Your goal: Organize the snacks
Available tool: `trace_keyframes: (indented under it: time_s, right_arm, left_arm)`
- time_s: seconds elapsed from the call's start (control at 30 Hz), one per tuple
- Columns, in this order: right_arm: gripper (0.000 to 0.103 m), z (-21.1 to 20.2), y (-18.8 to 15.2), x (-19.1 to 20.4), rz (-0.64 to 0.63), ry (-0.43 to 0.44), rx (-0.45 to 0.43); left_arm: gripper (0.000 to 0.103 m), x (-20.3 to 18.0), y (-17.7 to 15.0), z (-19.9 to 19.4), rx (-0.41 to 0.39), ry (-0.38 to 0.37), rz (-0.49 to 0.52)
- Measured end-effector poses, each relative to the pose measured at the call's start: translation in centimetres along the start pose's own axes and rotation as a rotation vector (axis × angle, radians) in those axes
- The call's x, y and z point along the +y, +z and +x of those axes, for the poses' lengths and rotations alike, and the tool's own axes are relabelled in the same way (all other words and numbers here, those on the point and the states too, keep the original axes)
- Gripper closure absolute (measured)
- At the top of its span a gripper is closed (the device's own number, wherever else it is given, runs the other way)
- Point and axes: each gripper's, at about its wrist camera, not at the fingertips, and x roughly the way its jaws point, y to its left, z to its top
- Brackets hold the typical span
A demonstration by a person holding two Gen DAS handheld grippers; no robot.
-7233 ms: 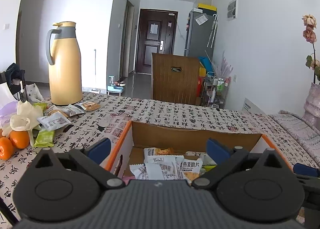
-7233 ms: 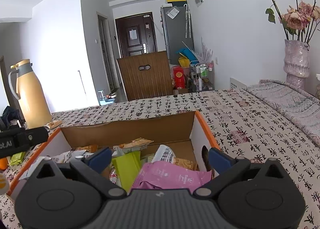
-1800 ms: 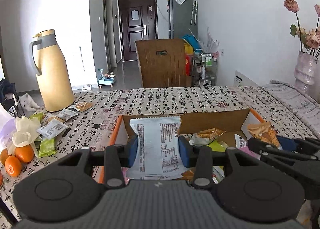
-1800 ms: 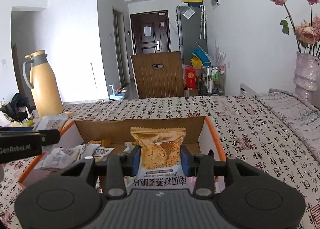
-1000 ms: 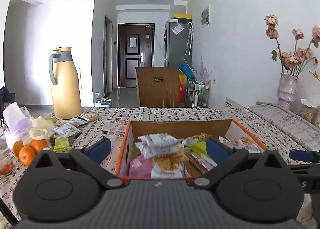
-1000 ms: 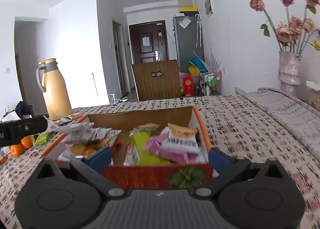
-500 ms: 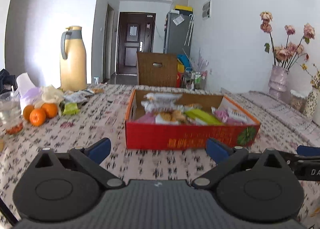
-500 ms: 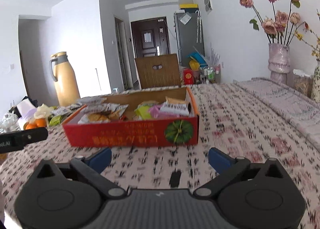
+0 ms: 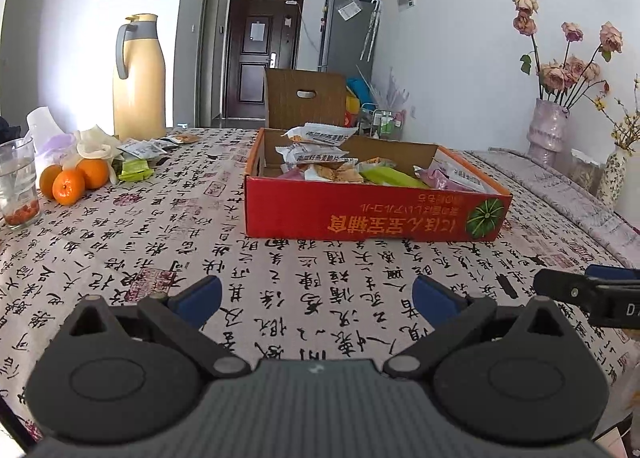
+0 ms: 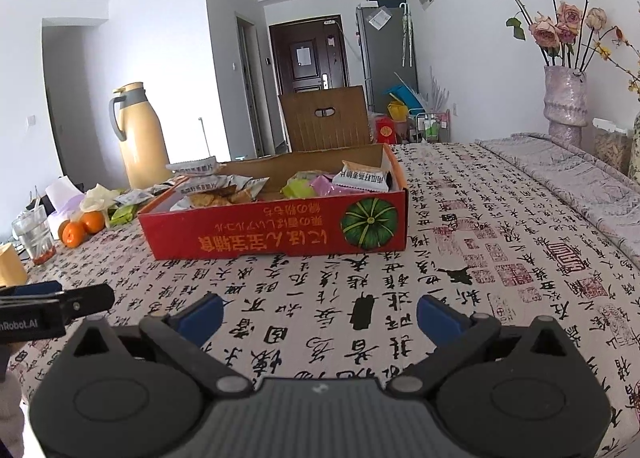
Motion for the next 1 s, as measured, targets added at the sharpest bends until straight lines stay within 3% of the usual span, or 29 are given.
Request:
trace_keyframes:
  time_s: [1.0]
  right_arm:
    - [0.0, 0.49, -0.15, 0.23, -0.01, -0.002, 0.015]
  left_arm:
    - [0.0, -0.06, -0.21, -0.21, 0.003, -0.017, -0.007]
